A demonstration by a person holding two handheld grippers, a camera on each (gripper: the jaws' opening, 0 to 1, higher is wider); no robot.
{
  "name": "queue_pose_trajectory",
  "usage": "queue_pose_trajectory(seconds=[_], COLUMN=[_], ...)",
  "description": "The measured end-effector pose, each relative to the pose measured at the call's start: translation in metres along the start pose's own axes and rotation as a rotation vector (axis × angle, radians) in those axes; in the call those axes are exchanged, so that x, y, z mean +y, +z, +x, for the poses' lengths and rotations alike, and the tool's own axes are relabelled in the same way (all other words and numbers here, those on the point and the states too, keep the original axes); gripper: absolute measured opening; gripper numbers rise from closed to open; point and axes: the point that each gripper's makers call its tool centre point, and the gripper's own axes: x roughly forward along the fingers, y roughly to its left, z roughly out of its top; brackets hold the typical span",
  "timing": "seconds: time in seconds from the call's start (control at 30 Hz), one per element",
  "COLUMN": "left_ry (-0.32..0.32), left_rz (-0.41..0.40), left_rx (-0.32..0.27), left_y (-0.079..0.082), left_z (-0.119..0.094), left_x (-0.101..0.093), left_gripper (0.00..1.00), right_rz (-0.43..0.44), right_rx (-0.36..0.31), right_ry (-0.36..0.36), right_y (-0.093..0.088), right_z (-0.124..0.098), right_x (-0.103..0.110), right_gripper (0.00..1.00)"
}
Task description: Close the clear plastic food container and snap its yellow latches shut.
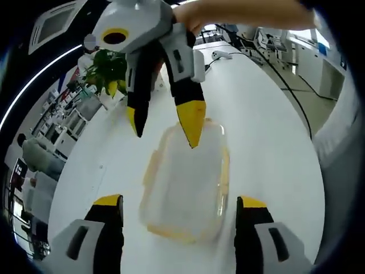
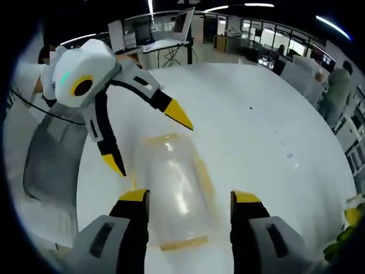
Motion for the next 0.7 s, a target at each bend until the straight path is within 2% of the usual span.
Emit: queue_pose_trajectory(seconds=[0.13,0.33,0.43,0.47,0.5,0.57,0.7], left_ry=[-0.009,-0.024,-0.047,-0.043,-0.024,-0.029,-0.066], left_rz=[0.011,-0.011,-0.015,-0.011,0.017,0.026,0.004], left_rx=[0.030,0.025,0.030,0.046,0.087,0.092,0.089], left_y=[-0.008,-0.011,-0.014,-0.017,-0.024,-0.027,-0.027], left_z=[-0.002,-0.007,-0.006,-0.005,-0.005,-0.003,0.000], left_x=[0.006,0.011,0.010,0.012,0.017,0.018,0.015], left_gripper=[0.79,0.82,0.84,0.84,0.84,0.84,0.85], right_rz=[-0.003,0.014,0.011,0.011,0.006,-0.017,-0.019], right_rx=[-0.014,-0.013,0.001,0.010,0.020,0.040,0.064], right_ry=[0.020,0.029,0.036,0.042,0.040,0.038,0.054], right_y=[-0.005,-0.015,-0.022,-0.025,-0.029,-0.033,-0.043], right_z=[-0.002,-0.005,-0.006,-0.007,-0.007,-0.007,-0.004], right_x=[0.005,0.007,0.010,0.011,0.012,0.012,0.017], right_gripper=[0.62,0.69,0.76,0.78,0.78,0.76,0.81])
